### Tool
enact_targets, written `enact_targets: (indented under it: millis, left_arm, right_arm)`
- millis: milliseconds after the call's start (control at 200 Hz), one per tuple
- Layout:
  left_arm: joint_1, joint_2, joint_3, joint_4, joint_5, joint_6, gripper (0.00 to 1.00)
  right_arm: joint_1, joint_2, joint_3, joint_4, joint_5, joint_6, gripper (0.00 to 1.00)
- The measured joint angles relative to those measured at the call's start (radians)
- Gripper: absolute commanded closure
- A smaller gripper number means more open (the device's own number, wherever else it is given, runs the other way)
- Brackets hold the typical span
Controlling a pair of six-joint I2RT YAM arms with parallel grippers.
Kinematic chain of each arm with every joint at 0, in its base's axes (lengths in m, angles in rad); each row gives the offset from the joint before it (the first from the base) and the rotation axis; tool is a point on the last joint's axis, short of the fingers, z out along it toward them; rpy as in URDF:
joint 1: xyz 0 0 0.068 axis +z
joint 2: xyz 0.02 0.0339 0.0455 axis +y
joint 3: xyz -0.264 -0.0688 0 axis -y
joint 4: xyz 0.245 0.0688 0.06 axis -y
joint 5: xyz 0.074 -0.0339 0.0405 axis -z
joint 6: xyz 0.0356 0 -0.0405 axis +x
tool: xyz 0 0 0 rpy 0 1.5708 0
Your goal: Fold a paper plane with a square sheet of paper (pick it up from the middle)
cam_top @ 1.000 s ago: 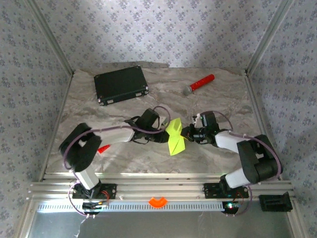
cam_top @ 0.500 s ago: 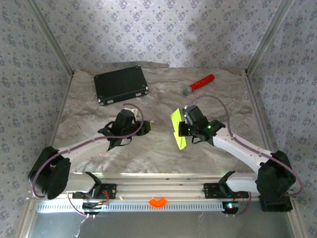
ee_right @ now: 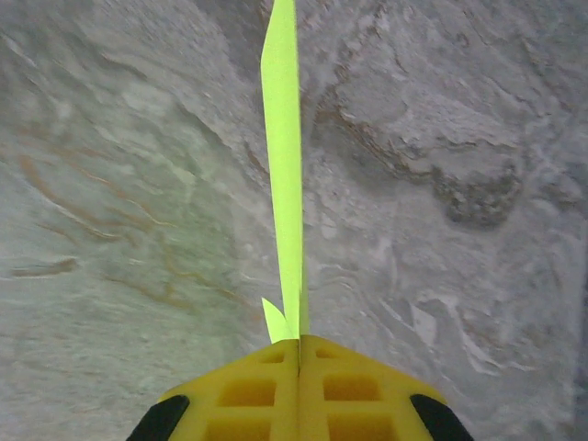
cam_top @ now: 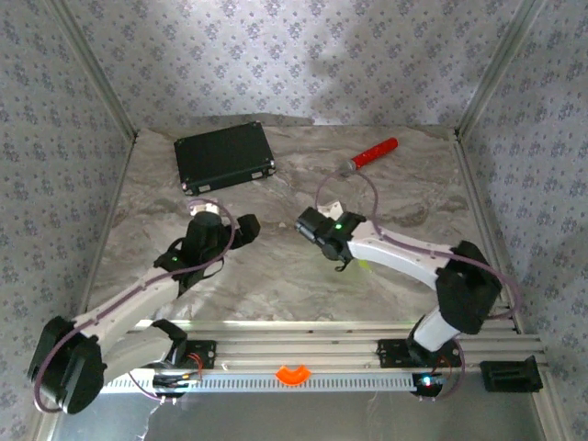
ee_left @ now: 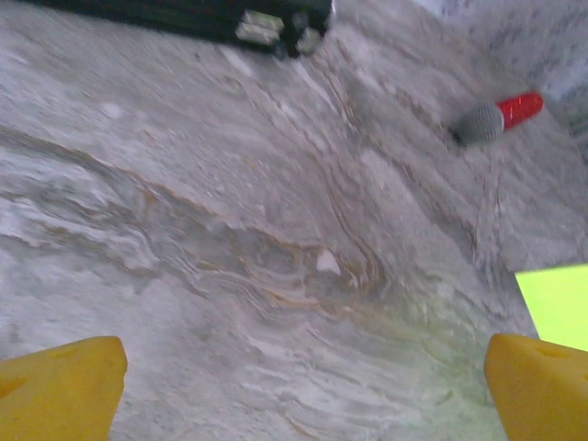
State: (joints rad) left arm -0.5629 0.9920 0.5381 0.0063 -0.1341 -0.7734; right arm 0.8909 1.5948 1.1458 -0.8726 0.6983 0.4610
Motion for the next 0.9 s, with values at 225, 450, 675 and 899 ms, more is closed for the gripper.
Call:
enact_targets:
  millis: [225, 450, 675, 899]
  left_arm:
    - [0.032, -0.228, -0.099, -0.055, -0.129, -0.005, 0.0]
    - [0.045, -0.364, -0.146, -0.136, -0.178, -0.022, 0.0]
    - [0.046, -0.324, -0.144, -0.192, -0.15, -0.025, 0.0]
    - [0.053, -0.125, -0.09, -0.179, -0.002, -0.013, 0.02]
  right_arm:
    - [0.039, 0.203, 0.076, -0.051, 0.05, 0.068, 0.98]
    - [0.097, 0.356, 0.21, -0.026, -0.048, 0.101, 0.91]
    - [0.032, 0.333, 0.19, 0.175, -0.409, 0.102, 0.7]
    - [-0.105, 0.072, -0.112, 0.545, -0.795, 0.114, 0.54]
